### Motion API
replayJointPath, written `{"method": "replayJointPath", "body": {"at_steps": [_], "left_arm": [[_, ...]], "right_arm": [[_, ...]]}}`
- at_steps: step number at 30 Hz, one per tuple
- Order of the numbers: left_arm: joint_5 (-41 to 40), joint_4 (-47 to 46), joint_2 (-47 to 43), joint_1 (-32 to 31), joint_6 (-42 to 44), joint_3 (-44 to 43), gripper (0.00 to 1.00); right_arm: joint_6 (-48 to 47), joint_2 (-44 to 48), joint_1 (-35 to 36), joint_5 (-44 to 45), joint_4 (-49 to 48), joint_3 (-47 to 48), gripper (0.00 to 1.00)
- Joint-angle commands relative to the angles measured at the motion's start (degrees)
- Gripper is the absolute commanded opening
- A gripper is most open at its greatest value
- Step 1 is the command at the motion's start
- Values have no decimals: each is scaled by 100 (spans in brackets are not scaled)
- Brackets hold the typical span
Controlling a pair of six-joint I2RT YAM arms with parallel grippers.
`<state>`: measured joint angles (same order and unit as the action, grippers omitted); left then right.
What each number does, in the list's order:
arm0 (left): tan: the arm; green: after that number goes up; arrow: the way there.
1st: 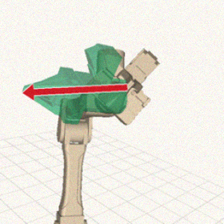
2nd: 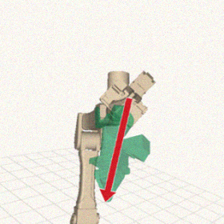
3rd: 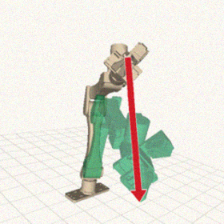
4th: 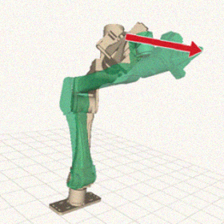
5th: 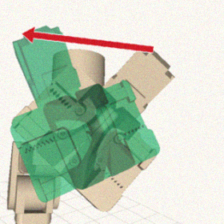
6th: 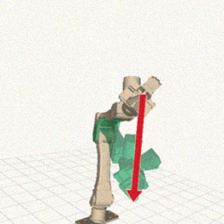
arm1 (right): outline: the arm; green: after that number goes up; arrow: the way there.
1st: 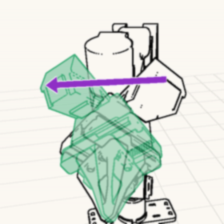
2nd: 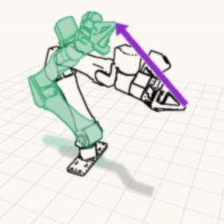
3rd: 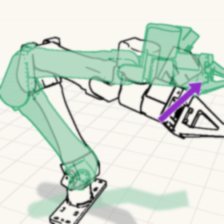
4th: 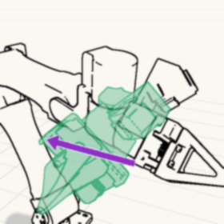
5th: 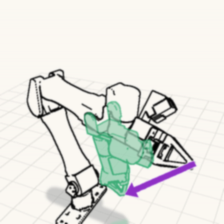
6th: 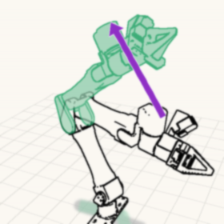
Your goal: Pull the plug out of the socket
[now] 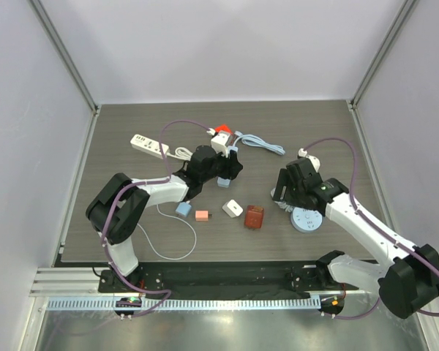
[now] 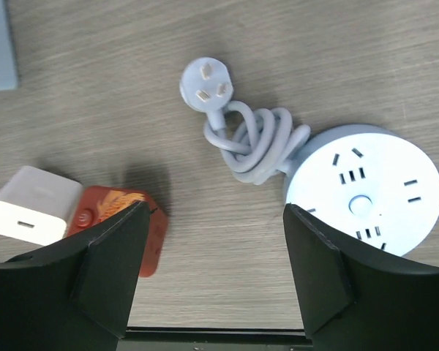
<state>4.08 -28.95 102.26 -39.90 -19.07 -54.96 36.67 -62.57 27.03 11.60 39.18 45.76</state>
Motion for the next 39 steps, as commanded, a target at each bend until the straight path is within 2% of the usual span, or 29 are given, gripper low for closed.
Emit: {"method": "replayJointPath", "body": {"at_steps": [1,15,18,23,24,29,39], "left_arm": [[-12,-269,-57,0,26,-120,51],[-38,-260,-48,-9,35,-120,51],[-56,-252,-57,0,61,-112,51],[-65,-243,-83,9,61,-103,51],[-65,-243,-83,17,70,-111,51],[-47,-252,-57,35,44,-111,51],[-38,-260,-48,88,44,-103,52]], "right_arm": [[-107,-27,-22,176,55,-120,78],[16,-642,-39,97,-893,-471,70],[-63,-984,-109,88,-1078,-375,60],[-326,-1354,-268,360,-1246,-182,51],[-448,-1390,-294,570,-1246,-68,46],[-959,-1679,-347,1265,-1290,494,36],[-1663,-2883,-532,1434,-1730,1917,35]]}}
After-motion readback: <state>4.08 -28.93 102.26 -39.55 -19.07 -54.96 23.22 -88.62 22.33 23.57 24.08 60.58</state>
